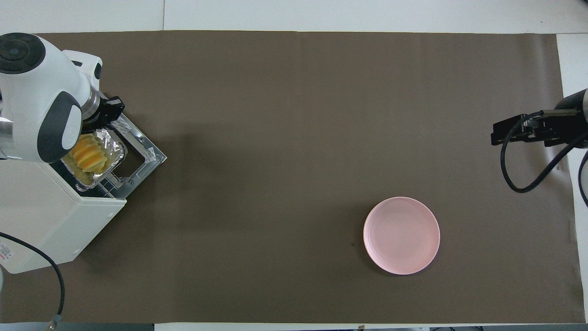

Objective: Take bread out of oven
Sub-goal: 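Pull the foil tray out of the oven with the left gripper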

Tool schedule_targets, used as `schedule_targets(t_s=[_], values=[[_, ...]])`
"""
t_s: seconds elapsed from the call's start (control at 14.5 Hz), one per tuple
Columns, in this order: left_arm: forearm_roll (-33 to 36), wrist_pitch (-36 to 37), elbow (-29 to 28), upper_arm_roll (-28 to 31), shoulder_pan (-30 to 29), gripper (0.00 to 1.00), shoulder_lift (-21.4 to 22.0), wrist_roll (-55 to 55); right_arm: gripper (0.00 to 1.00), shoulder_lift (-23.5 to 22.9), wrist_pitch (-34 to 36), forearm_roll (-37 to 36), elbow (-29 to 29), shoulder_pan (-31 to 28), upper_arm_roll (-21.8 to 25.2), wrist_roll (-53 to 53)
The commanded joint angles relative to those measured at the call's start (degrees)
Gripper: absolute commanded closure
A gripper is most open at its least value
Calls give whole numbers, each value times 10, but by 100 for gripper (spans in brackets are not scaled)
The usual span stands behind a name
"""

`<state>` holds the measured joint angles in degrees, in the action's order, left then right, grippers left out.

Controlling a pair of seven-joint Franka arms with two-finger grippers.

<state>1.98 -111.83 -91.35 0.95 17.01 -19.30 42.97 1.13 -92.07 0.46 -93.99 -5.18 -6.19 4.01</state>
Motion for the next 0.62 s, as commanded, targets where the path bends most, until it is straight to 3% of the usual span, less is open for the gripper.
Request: schedule_targets(t_s=[0.0,0.28,0.35,0.55], values=[[-44,17,32,10,51,100,-21,0,0,11,7,-7,-8,-9,-7,-6],[-66,11,41,13,142,100,-33,38,0,11,7,-7,-8,-9,-7,-6],[-62,25,85,16,172,100,-69,47,0,10,7,-7,-8,-9,-7,-6],[-27,124,305,50,264,100,-221,122,0,11,7,-7,-8,-9,-7,-6]])
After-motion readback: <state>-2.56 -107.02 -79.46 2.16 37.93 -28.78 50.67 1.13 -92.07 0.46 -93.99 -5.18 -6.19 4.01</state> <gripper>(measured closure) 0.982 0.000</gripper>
